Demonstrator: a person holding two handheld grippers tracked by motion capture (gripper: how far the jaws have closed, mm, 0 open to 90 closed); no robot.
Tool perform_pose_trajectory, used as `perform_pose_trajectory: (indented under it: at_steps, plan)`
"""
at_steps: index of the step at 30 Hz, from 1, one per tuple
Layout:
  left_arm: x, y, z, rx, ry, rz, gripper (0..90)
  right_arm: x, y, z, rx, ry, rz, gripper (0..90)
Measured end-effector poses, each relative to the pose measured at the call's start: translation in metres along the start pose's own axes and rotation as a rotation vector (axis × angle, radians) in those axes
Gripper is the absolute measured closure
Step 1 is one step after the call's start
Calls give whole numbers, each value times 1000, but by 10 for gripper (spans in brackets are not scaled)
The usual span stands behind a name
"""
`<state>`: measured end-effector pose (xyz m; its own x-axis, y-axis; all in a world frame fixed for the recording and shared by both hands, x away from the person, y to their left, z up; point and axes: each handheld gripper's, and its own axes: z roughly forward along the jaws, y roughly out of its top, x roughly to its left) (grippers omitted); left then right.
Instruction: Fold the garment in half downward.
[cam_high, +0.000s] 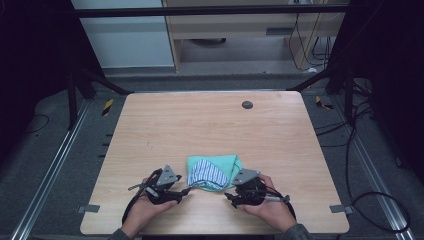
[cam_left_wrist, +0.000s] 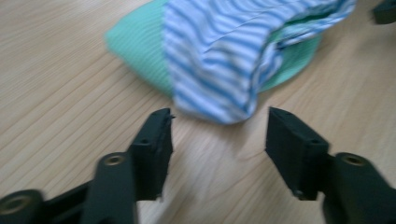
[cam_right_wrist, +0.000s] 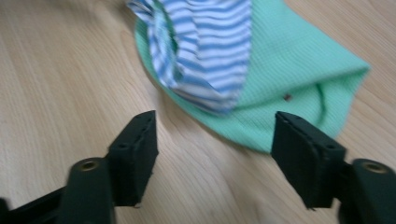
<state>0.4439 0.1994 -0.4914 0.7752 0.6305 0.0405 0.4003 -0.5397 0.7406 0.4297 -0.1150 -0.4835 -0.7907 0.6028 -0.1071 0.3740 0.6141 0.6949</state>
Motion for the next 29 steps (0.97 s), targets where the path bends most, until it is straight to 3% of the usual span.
perform_pose_trajectory:
  at_steps: [4,7,11,14,20,29]
  plan:
    - [21,-7,-6,-2,69,-77,279,-12,-12,-5,-15,-68,56,172]
    - [32,-11,-8,4,126,-117,204,-24,-21,-4,-1,-113,122,138]
    - [43,-18,-6,24,159,-167,133,-38,-29,2,-10,-166,224,98]
    - [51,-23,-3,34,205,-198,112,-47,-34,7,-6,-212,297,79]
    - [59,-26,0,24,224,-240,83,-60,-40,10,-19,-224,363,34]
    - [60,-24,2,40,228,-234,39,-64,-41,11,-5,-270,415,2]
